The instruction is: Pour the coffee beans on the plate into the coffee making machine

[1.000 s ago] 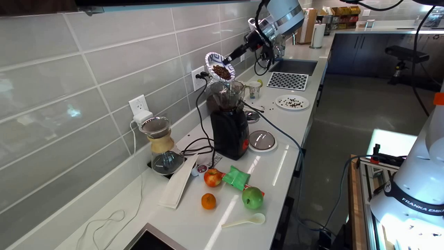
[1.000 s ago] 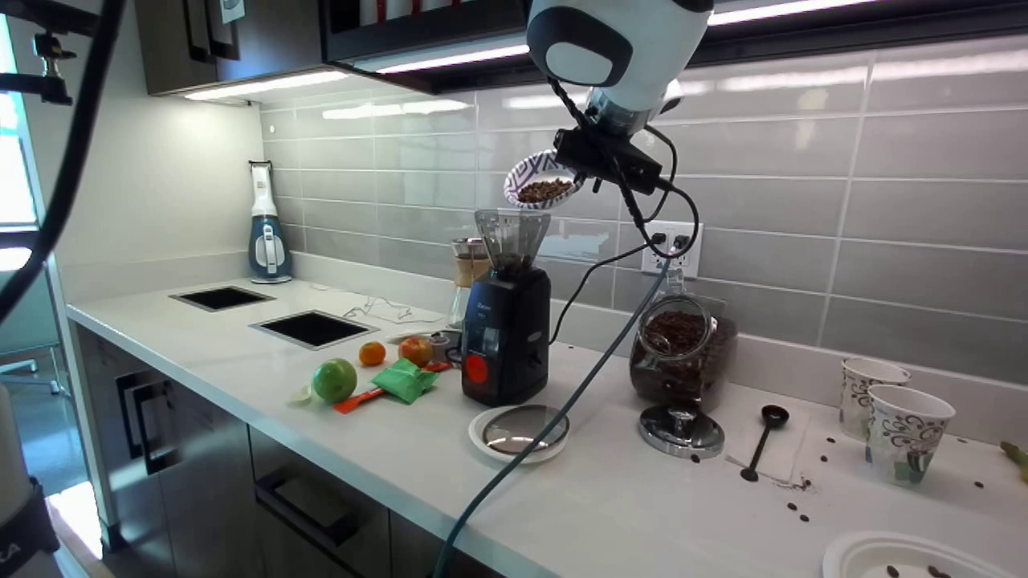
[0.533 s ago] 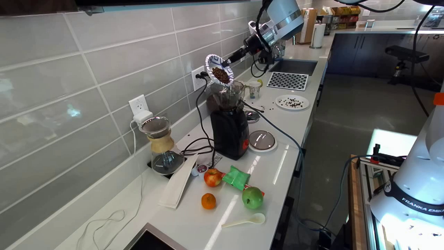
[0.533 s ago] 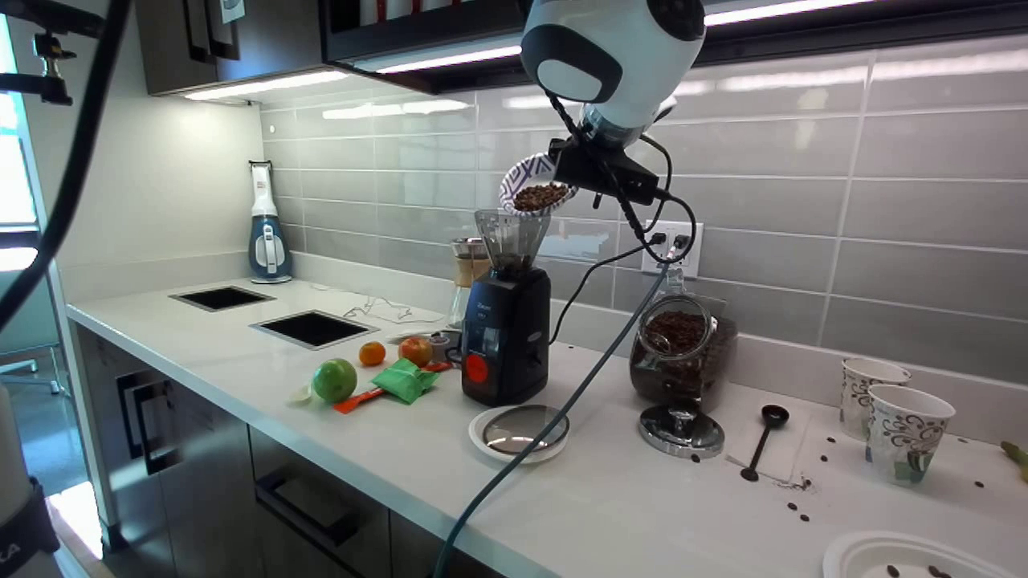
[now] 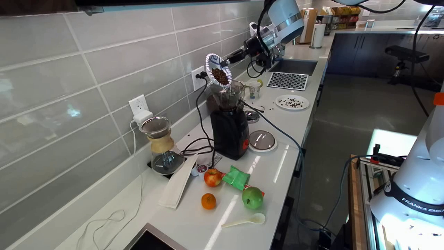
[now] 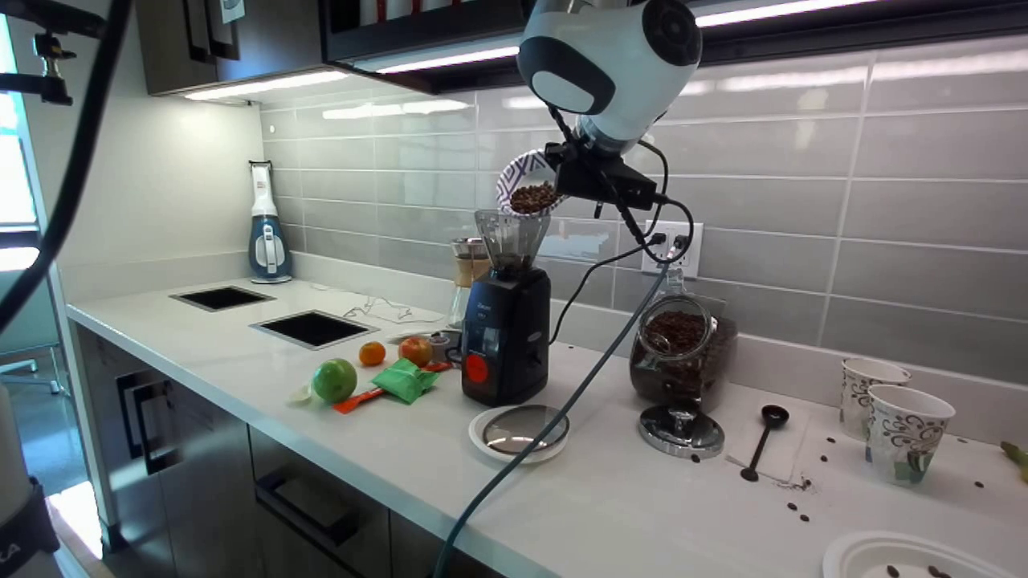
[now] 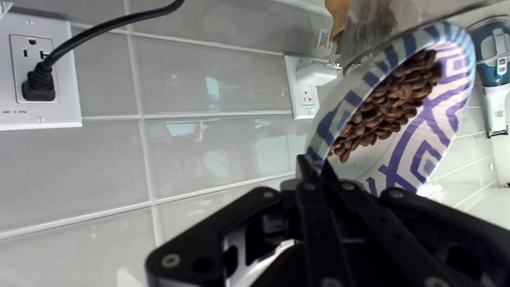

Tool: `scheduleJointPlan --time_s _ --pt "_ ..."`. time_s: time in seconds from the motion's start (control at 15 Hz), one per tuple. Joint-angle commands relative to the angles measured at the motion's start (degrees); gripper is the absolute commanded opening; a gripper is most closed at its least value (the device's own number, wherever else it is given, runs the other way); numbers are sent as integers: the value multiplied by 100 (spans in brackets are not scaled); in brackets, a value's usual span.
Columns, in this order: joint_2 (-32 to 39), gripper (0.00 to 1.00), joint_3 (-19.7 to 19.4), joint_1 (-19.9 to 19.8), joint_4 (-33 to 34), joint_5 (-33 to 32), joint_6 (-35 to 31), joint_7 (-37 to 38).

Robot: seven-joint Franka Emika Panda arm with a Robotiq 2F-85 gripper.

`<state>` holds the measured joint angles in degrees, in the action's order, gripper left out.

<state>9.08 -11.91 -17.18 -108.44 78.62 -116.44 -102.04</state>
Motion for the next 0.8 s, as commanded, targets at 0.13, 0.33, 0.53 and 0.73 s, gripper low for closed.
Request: scheduleJointPlan --time_s 0.13,0.33,0.53,0.73 --pt "-139 1 -95 -18 -209 313 501 -561" --pt "-114 1 -127 -21 -198 444 628 -734" --pt "-34 1 -139 -29 -157 596 658 -869" --pt "-12 1 -151 -34 -186 737 720 -1000"
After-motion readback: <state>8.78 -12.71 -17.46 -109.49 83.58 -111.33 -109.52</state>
